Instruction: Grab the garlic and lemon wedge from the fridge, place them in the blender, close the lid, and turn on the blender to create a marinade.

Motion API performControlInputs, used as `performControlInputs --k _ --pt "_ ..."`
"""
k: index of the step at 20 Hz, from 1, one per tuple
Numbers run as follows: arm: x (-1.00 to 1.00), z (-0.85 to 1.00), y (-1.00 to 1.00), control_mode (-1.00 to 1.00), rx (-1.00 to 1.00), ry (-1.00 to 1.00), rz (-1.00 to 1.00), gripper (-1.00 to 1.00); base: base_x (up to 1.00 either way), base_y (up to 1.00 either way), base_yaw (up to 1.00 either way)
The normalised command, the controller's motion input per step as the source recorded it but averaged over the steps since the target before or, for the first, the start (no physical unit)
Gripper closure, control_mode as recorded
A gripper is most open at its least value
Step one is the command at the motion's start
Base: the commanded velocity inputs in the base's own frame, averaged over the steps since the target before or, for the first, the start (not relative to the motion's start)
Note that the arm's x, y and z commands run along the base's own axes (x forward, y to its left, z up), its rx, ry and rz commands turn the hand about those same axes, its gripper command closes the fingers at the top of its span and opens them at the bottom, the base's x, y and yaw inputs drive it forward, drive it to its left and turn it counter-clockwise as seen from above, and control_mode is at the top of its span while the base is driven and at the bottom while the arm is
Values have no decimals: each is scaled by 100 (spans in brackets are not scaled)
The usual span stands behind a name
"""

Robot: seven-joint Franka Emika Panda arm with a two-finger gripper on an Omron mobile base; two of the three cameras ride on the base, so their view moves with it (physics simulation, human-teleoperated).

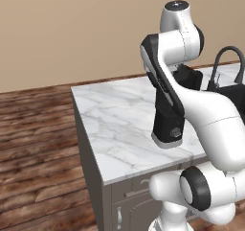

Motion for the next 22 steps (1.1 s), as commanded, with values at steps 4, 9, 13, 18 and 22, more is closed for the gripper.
performControlInputs --k 4,9,13,18,22 --pt "21 2 -27 -100 0 1 0 100 0 0 0" --pt "26 0 -32 -100 0 0 0 100 0 0 0" --pt "33 1 -33 -100 0 0 0 100 0 0 0" --pt "36 22 -27 -100 0 0 0 100 0 0 0" --pt "36 30 -21 -100 0 0 0 100 0 0 0"
